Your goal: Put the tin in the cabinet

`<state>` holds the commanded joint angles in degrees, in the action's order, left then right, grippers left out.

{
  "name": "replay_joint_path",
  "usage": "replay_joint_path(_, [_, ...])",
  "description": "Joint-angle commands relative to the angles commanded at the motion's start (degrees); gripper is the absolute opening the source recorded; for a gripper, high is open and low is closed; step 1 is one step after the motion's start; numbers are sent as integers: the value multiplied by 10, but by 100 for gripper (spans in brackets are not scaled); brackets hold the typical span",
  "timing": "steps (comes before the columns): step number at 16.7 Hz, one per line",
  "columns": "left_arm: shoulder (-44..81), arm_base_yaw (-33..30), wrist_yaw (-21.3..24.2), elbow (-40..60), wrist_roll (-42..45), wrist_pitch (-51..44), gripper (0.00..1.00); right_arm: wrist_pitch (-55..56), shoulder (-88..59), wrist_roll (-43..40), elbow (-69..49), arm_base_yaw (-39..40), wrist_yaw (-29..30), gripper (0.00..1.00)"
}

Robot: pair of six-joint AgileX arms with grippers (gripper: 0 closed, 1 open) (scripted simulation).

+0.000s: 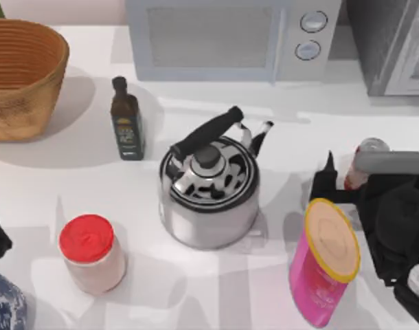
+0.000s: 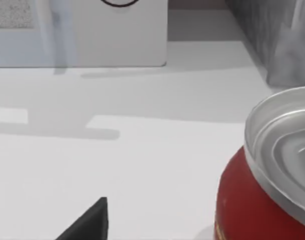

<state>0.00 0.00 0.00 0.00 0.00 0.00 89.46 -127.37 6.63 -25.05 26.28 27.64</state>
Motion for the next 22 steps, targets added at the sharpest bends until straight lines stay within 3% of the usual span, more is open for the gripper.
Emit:
replay_joint_path(5, [0, 0, 0, 0, 0, 0, 100, -5, -3, -1, -9, -5, -5, 100])
replay_joint_path(18, [0, 0, 0, 0, 0, 0, 100, -5, -3, -1, -9, -5, -5, 2])
replay_joint_path(22, [0, 0, 0, 0, 0, 0, 100, -5, -3, -1, -9, -5, -5, 0])
